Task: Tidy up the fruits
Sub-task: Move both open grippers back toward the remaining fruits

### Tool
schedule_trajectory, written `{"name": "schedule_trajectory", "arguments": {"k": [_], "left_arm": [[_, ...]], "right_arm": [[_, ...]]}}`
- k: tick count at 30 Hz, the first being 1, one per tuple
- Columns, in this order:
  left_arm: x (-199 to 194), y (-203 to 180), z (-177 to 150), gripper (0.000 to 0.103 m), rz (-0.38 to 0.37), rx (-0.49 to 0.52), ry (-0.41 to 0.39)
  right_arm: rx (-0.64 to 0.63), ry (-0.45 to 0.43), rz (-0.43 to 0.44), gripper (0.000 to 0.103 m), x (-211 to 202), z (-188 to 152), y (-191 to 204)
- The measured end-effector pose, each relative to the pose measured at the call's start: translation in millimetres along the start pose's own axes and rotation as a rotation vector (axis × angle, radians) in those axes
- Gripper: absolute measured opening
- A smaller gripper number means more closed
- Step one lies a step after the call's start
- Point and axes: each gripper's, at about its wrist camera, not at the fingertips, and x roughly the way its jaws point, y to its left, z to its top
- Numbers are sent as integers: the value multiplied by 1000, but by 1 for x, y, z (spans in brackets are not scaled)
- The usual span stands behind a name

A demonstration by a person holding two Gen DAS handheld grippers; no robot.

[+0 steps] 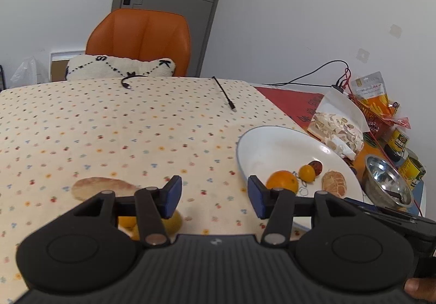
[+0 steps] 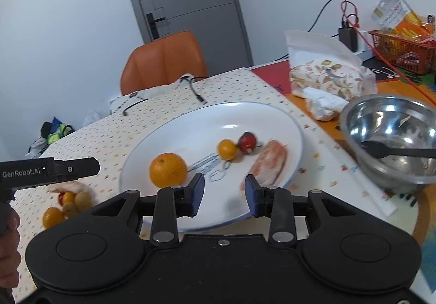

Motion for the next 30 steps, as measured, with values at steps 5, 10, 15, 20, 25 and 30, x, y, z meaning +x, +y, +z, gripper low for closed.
{"name": "schedule_trajectory", "arguments": {"k": [5,10,15,20,25,30], "left_arm": [[-16,16,0,56,26,-10,-10],[-32,32,-3,61,57,-17,-22],[-46,46,-7,62,84,-21,-21],[-56,57,-12,62,104,-36,-21],[-62,65,-20,62,115,-48,-15],[-64,67,-29,62,115,-56,0]], "right_arm": [[-23,10,29,40,-3,-4,17],[-47,7,65,43,-7,-4,36],[-86,7,106,51,-8,-3,55],[-111,10,146,54,-7,-3,72],[-125,20,178,57,-3,-6,85],[-136,41,209,57,3,-9,95]]}}
